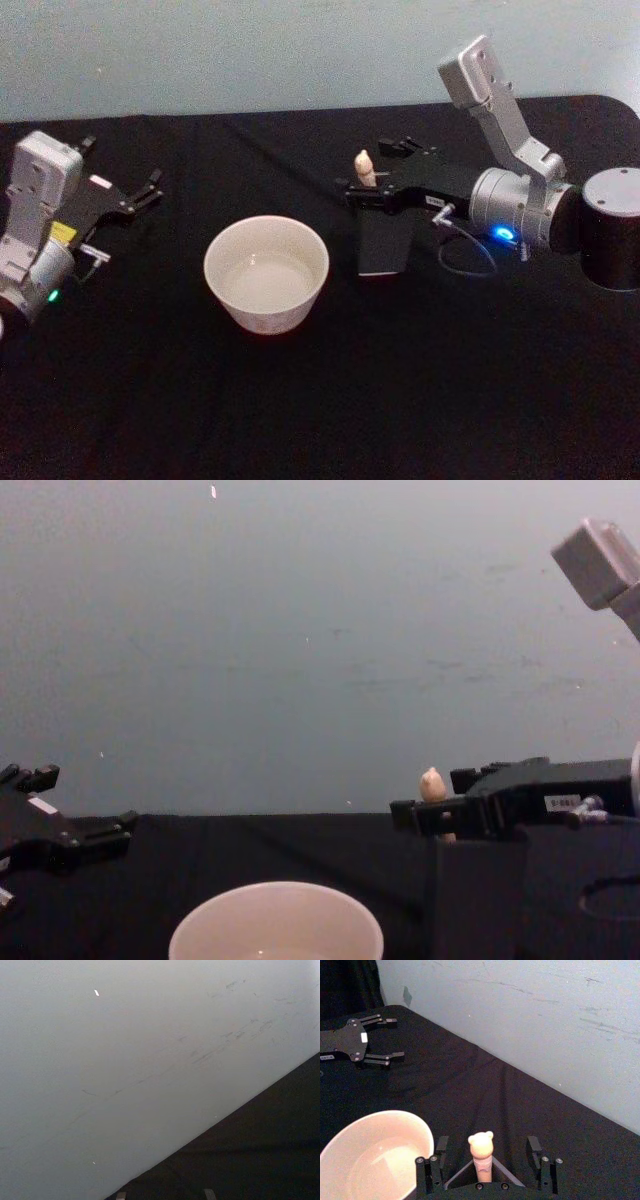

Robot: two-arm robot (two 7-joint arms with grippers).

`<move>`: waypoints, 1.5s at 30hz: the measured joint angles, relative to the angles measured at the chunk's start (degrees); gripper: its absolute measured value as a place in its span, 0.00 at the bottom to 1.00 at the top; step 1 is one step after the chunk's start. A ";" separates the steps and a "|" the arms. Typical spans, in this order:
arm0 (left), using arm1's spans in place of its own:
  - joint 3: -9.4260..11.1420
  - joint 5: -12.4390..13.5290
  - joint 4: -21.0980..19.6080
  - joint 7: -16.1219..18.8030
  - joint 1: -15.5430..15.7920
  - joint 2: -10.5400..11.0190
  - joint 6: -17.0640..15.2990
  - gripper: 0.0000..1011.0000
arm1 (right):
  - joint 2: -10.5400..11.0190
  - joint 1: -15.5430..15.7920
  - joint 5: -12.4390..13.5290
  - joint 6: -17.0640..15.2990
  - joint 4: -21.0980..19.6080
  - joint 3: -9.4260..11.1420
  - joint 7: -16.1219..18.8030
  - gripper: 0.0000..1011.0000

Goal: Pick up the stirring spoon with one hand, stir inside the cup, then place it back in its original position.

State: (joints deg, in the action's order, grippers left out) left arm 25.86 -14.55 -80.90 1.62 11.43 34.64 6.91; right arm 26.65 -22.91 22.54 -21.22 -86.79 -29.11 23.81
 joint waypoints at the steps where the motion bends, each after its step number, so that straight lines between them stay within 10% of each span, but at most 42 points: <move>1: 0.00 0.00 0.00 0.00 0.00 0.00 0.00 0.99 | 0.00 0.00 0.02 0.00 0.00 0.00 0.00 0.97; 25: 0.00 0.00 0.00 0.00 0.00 0.00 0.00 0.99 | 0.01 0.04 0.19 -0.10 -0.06 0.08 -0.07 0.26; 45: 0.00 0.00 0.00 0.00 0.00 0.00 0.00 0.99 | 0.95 2.10 2.73 0.32 -4.04 3.22 0.05 0.21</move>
State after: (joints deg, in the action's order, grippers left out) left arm 25.86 -14.55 -80.90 1.62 11.43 34.65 6.91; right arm 27.60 -20.81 25.27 -20.90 -90.83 -25.89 23.87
